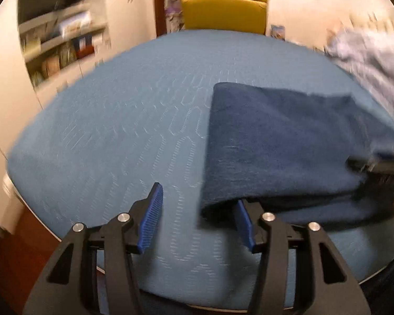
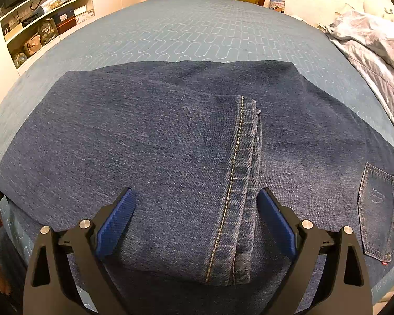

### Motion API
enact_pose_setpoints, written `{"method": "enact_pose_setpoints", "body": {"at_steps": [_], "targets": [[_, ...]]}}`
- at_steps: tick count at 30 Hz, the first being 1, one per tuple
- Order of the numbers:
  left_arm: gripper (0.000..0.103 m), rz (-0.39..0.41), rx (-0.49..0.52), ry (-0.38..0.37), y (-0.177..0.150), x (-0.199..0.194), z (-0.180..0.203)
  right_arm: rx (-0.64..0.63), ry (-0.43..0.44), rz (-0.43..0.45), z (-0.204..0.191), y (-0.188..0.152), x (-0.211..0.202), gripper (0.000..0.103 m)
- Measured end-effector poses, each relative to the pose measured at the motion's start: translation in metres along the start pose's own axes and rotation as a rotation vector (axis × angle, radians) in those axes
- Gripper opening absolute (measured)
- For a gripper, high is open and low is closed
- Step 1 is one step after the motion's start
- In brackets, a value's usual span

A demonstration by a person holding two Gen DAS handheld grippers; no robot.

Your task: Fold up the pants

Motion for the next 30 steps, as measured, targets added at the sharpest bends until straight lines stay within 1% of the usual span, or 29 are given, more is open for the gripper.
{"method": "enact_pose_setpoints", "body": {"at_steps": [1,2,3,4,5,6,7,8,9,10,12,13,15,16,17,18,19,21,22,24,25,26,27,28,30], "targets": [[0.063,0.006,0.063,0.056,-0.002,0.002,-0.002,0.0,0.002,0.0,0.0,0.0,0.0,0.09],[0.067,0.023,0.146,0.106,-0.005,0.003,-0.003,0.0,0.003,0.0,0.0,0.0,0.0,0.09],[0.069,0.04,0.2,0.134,-0.007,0.003,-0.002,0.0,0.003,0.001,0.0,0.0,0.0,0.09],[0.069,0.05,0.235,0.154,-0.008,0.003,0.0,0.0,0.002,0.002,0.0,0.0,0.0,0.091],[0.069,0.055,0.252,0.171,-0.006,0.0,0.003,0.0,0.002,0.003,0.0,0.0,0.0,0.091],[0.067,0.06,0.249,0.16,-0.003,-0.003,0.004,0.002,0.003,0.005,0.001,0.0,0.0,0.091],[0.067,0.071,0.243,0.138,-0.001,-0.007,0.006,0.001,0.005,0.005,0.001,-0.001,0.001,0.091],[0.068,0.075,0.251,0.151,0.0,-0.006,0.004,0.001,0.005,0.006,0.001,-0.001,0.0,0.091],[0.069,0.049,0.265,0.169,-0.003,0.0,0.0,0.001,0.006,0.006,0.001,-0.001,0.0,0.091],[0.07,0.033,0.262,0.156,-0.005,0.005,-0.003,0.003,0.004,0.005,0.002,-0.001,0.0,0.091],[0.07,0.035,0.245,0.125,-0.006,0.003,-0.008,0.002,0.005,0.005,0.002,-0.001,0.0,0.091],[0.07,0.031,0.252,0.115,-0.006,-0.001,-0.008,0.001,0.006,0.007,0.003,-0.002,0.0,0.091],[0.07,0.016,0.247,0.061,-0.008,-0.018,-0.01,0.001,0.006,0.008,0.003,-0.002,0.0,0.091],[0.07,0.018,0.23,0.028,-0.008,-0.027,-0.011,0.001,0.005,0.008,0.003,-0.002,0.0,0.091],[0.069,0.027,0.174,-0.008,-0.006,-0.041,-0.017,0.002,0.006,0.008,0.004,-0.002,0.0,0.091],[0.064,0.032,0.133,-0.025,-0.003,-0.049,-0.02,0.002,0.007,0.009,0.004,-0.002,0.0,0.091],[0.057,0.035,0.097,-0.062,0.003,-0.056,-0.02,0.002,0.006,0.011,0.004,-0.002,0.0,0.092],[0.053,0.054,0.073,-0.1,0.018,-0.063,-0.011,0.003,0.006,0.015,0.004,-0.003,0.0,0.092],[0.053,0.056,0.056,-0.134,0.029,-0.063,-0.003,0.004,0.006,0.015,0.004,-0.003,-0.001,0.092],[0.053,0.011,-0.005,-0.225,0.046,-0.054,0.012,0.004,0.012,0.018,0.005,-0.003,-0.002,0.092],[0.053,-0.023,-0.047,-0.271,0.057,-0.044,0.023,0.004,0.015,0.02,0.005,-0.003,-0.002,0.092],[0.055,-0.041,-0.057,-0.28,0.063,-0.036,0.031,0.006,0.019,0.023,0.006,-0.003,-0.002,0.092],[0.062,-0.064,-0.053,-0.274,0.069,-0.025,0.041,0.018,0.023,0.024,0.008,-0.003,-0.003,0.097],[0.07,-0.109,-0.05,-0.275,0.074,-0.01,0.053,0.032,0.016,0.019,0.009,-0.003,-0.003,0.098],[0.077,-0.203,-0.062,-0.271,0.073,0.012,0.065,0.055,0.018,0.02,0.011,-0.005,-0.003,0.098]]}}
Point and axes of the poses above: each gripper's, at about its wrist camera, not at the fingertips, and x roughly the way its jaws point, z to its right, y to its top, the point moved 7 cm from there along x, roughly the way its jaws point, and after that the axes turned 8 degrees about -x, right-handed, at the moved point
